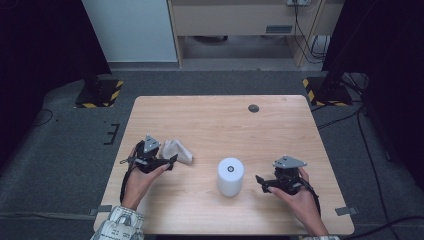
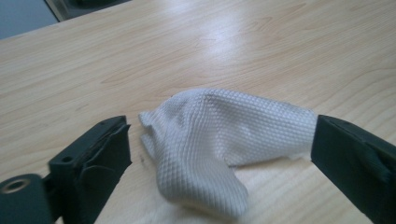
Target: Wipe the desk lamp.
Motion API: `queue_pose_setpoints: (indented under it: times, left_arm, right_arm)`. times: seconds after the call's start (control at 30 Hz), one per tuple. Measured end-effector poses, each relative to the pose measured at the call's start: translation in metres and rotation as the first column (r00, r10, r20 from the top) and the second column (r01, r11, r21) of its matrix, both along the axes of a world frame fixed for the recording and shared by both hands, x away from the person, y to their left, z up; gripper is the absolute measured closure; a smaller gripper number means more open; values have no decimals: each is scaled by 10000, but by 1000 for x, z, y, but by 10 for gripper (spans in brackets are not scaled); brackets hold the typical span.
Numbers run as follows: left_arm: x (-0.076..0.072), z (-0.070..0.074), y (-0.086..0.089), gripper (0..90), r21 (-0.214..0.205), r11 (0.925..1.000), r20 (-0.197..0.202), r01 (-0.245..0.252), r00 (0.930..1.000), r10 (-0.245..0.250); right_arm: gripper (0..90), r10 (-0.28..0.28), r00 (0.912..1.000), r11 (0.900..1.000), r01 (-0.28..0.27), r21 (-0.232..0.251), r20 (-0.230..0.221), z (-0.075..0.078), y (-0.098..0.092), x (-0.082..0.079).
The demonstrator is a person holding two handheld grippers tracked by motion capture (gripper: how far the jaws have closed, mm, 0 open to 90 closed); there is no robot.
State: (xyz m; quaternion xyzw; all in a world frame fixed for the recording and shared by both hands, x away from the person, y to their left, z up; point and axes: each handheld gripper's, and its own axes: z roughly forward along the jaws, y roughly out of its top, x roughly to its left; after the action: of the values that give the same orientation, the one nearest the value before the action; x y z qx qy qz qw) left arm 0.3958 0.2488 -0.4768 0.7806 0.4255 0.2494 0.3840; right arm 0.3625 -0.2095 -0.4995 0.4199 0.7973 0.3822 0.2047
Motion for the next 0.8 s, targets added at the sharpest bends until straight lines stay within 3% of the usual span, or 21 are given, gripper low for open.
queue_pose_setpoints:
  times: [0.13, 0.27, 0.33, 0.43, 0.5, 0.6, 0.7, 0.8]
  left_arm:
    - [-16, -6, 18, 30, 141, 9998, -253, -156, 9996, 160]
    - [-26, -17, 32, 43, 1200, 9927, -1011, -75, 9947, 197]
    - [-31, -20, 40, 51, 1483, 9887, -1164, -236, 9924, 412]
    - [-35, -20, 50, 56, 1304, 9903, -1163, -472, 9912, 626]
    - [-36, -26, 55, 48, 1224, 9915, -1454, -446, 9874, 624]
    - [-34, -35, 57, 51, 1510, 9884, -1847, -184, 9817, 465]
    - [-29, -40, 53, 56, 1256, 9921, -1946, 1, 9806, 245]
    - [-23, -46, 47, 51, 1272, 9917, -2070, 189, 9783, 79]
  right_arm:
    - [79, -1159, 9928, 9932, 1157, -99, -285, -5, -18, 11]
    - [81, -1833, 9794, 9829, 1811, -333, -846, -14, -31, 17]
    - [81, -2087, 9735, 9778, 2059, -381, -936, -17, -38, 22]
    - [81, -2499, 9627, 9683, 2480, -311, -1035, -22, -49, 29]
    - [80, -2730, 9547, 9620, 2711, -317, -1188, -25, -54, 32]
    - [81, -3025, 9449, 9531, 3004, -360, -1254, -29, -60, 37]
    - [94, -3122, 9405, 9500, 3086, -470, -1341, -33, -62, 40]
    - [92, -3272, 9396, 9445, 3221, -643, -999, -37, -58, 43]
